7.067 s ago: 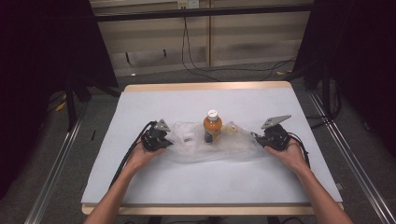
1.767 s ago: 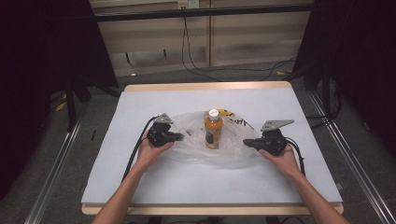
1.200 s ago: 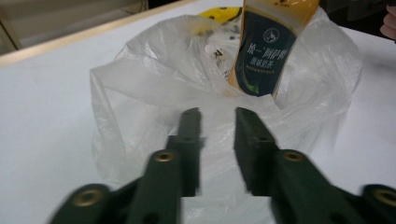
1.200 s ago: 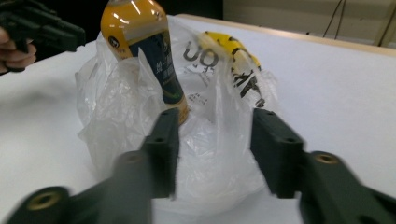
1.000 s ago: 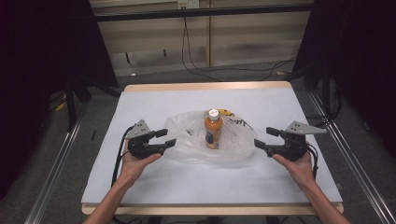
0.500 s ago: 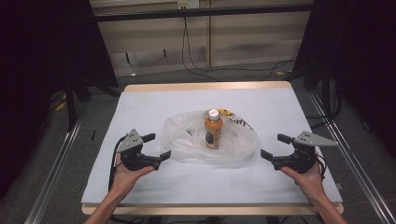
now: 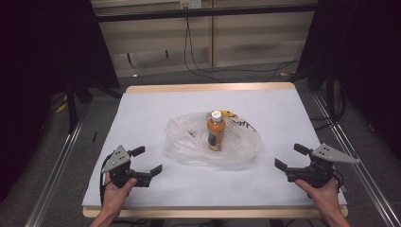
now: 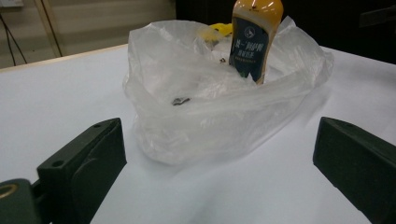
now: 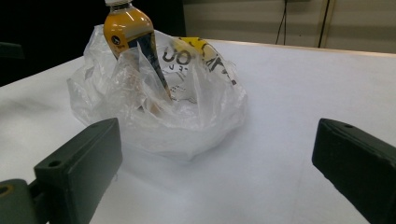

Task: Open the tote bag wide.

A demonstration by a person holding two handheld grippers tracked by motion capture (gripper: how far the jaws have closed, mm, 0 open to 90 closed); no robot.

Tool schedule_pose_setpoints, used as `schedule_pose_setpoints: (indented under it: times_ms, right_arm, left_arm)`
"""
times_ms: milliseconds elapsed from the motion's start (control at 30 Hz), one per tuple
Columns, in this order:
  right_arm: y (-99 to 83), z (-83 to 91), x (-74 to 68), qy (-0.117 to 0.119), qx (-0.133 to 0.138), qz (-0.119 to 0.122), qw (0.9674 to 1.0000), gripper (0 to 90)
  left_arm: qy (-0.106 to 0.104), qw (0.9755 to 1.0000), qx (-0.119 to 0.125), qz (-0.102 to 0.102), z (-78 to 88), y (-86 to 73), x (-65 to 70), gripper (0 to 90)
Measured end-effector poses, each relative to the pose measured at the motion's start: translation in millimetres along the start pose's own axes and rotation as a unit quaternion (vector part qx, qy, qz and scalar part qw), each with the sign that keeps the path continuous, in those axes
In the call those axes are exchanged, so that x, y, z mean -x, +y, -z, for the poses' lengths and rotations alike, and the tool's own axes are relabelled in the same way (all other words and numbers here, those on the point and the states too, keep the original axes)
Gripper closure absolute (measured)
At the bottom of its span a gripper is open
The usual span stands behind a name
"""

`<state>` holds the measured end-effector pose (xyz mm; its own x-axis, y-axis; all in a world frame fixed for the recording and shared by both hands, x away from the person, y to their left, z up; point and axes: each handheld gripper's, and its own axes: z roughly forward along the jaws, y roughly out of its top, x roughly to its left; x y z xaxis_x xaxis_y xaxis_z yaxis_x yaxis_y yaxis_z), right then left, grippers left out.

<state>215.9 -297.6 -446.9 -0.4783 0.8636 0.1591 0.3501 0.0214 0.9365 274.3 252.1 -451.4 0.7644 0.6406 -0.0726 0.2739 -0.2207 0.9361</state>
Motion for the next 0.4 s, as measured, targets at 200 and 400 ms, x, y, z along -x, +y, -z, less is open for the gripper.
schedule_pose_setpoints:
  times_ms: [200, 400]
  right_arm:
    - [-3.8, 10.7, -0.4, -0.014, 0.004, 0.001, 0.9999, 2.4]
    - [-6.6, 10.5, 2.0, -0.016, -0.005, -0.001, 0.9999, 2.4]
  left_arm:
    - [0.018, 0.9996, -0.018, -0.01, 13.2, -11.5, 1.7, 2.4]
    - [0.023, 0.9991, -0.023, -0.026, 12.3, -11.5, 0.2, 2.2]
